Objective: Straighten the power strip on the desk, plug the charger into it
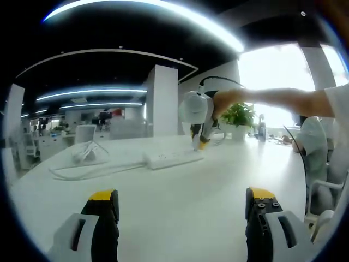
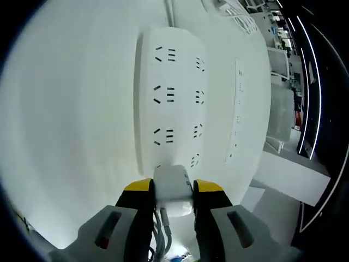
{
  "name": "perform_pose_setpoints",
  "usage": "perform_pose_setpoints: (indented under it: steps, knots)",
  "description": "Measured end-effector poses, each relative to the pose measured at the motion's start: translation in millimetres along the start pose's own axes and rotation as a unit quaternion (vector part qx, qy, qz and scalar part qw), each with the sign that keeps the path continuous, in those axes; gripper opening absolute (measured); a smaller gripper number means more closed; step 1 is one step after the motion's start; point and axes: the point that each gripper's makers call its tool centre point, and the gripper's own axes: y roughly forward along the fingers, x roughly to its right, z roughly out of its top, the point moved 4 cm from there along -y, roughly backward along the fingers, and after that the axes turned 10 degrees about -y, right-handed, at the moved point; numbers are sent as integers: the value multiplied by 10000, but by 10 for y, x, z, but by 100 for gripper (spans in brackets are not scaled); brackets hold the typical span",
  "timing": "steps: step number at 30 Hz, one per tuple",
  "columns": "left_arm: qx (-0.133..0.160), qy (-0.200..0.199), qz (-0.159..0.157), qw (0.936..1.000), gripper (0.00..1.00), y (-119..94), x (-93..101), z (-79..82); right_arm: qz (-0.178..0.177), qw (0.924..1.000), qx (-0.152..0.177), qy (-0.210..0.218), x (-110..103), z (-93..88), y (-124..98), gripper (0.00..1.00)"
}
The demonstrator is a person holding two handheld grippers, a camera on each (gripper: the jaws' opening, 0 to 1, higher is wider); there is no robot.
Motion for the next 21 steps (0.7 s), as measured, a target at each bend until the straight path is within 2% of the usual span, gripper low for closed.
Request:
perform_pose_setpoints:
  steps: [1, 2, 5, 14, 17, 21]
  knots:
    - [-1, 3, -5, 10000, 99, 0, 5, 0, -170, 9988, -259, 391, -3, -37, -33, 25]
    - [0, 7, -8, 10000, 99, -2, 7, 1, -29, 9996, -284, 15, -12, -19, -34, 25]
    - [-12, 20, 14, 10000, 99, -18, 1, 1, 27, 9995, -301, -74, -4, 14, -47, 25]
    - [-42, 18, 27, 10000, 99, -28, 5, -6, 13, 10000, 26, 7, -8, -37, -60, 26]
    - [-33, 34, 42, 10000, 99, -42, 15, 3, -1, 9998, 118, 149, 5, -48, -54, 26]
    - [-33, 55, 90, 9999, 99, -69, 13, 12, -4, 9992, 396, 72, 17, -61, -54, 26]
